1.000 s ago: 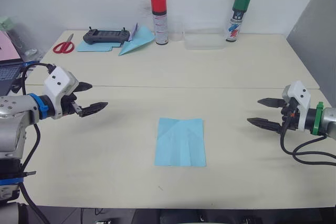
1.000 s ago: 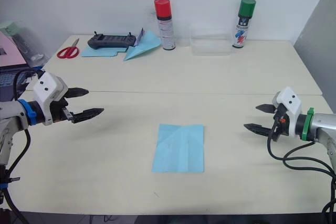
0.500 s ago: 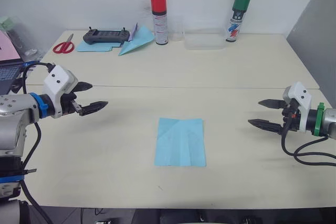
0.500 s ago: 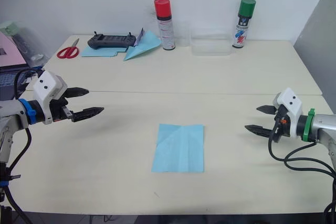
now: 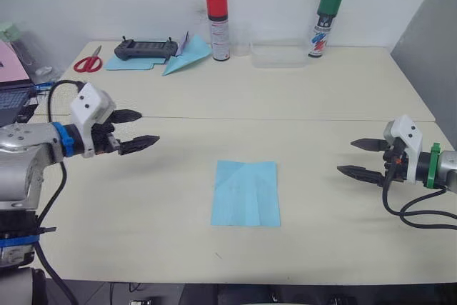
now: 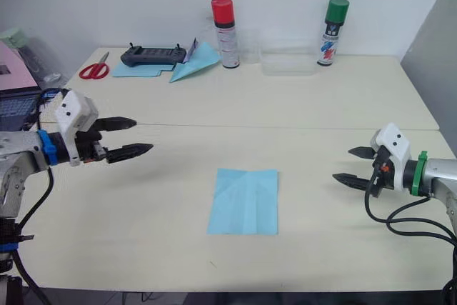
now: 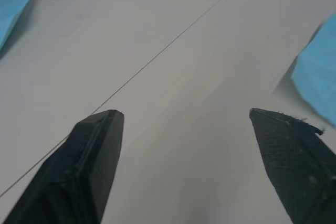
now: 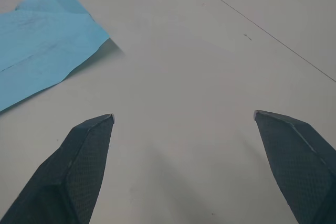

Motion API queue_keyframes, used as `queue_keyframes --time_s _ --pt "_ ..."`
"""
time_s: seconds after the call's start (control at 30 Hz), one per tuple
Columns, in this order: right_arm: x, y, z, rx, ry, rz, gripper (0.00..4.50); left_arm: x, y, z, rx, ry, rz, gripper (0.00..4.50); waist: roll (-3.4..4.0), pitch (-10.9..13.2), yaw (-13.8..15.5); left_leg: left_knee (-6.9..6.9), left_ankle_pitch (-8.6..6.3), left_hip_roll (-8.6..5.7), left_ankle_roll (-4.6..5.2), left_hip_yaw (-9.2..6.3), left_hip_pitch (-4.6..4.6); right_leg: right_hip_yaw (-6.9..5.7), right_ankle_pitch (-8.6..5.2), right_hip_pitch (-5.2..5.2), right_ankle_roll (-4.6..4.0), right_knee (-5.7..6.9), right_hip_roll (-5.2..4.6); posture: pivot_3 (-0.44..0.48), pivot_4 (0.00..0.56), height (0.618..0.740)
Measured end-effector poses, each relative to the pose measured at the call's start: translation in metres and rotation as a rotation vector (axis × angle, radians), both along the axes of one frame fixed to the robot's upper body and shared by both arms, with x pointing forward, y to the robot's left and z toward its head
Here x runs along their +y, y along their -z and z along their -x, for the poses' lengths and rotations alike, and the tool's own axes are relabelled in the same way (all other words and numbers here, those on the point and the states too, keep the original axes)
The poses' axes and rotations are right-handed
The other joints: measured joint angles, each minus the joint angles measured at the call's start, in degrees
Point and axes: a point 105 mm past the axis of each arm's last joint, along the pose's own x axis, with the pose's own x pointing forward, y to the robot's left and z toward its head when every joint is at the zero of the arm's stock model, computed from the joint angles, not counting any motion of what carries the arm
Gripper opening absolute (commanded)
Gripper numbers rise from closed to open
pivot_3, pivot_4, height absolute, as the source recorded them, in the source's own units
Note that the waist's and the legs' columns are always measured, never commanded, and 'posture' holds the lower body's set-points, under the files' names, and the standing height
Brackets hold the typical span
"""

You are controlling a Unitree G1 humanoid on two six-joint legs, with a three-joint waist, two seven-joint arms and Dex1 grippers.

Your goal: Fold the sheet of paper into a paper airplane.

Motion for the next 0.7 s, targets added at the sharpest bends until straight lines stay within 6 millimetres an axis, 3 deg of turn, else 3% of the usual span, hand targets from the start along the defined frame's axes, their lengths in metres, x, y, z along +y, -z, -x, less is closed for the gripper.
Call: queue_keyframes --time_s 0.13,0.33,0.5,0.7 --pt "0.002 0.001 -0.002 -0.007 0.003 -0.009 4.50 -0.035 0.001 0.002 0.008 0.110 0.031 1.83 0.00 0.00 0.03 0.03 0.00 -0.01 0.00 0.00 0.00 0.00 0.01 0.01 0.00 0.01 0.00 0.000 0.150 0.740" --pt "0.012 0.010 -0.007 -0.013 0.022 -0.030 4.50 -0.094 0.019 0.006 0.038 0.243 0.109 0.03 0.00 -0.01 0.09 0.18 0.00 -0.01 0.00 -0.01 -0.01 0.01 0.02 0.06 0.01 0.04 0.00 0.000 0.150 0.740" --pt "0.038 0.017 -0.006 -0.025 -0.010 -0.069 4.50 -0.128 0.061 0.014 0.156 0.266 0.185 0.03 0.01 -0.01 -0.05 0.34 0.00 -0.01 0.00 -0.04 -0.03 0.02 0.05 0.08 0.03 0.08 0.02 0.000 0.150 0.740" --pt "0.046 0.020 -0.009 -0.040 0.012 -0.083 4.50 -0.119 0.112 0.025 0.258 0.224 0.061 0.03 0.02 -0.02 0.03 0.52 0.00 -0.04 0.00 -0.06 -0.02 0.04 0.08 0.18 0.09 0.08 0.02 0.000 0.150 0.740"
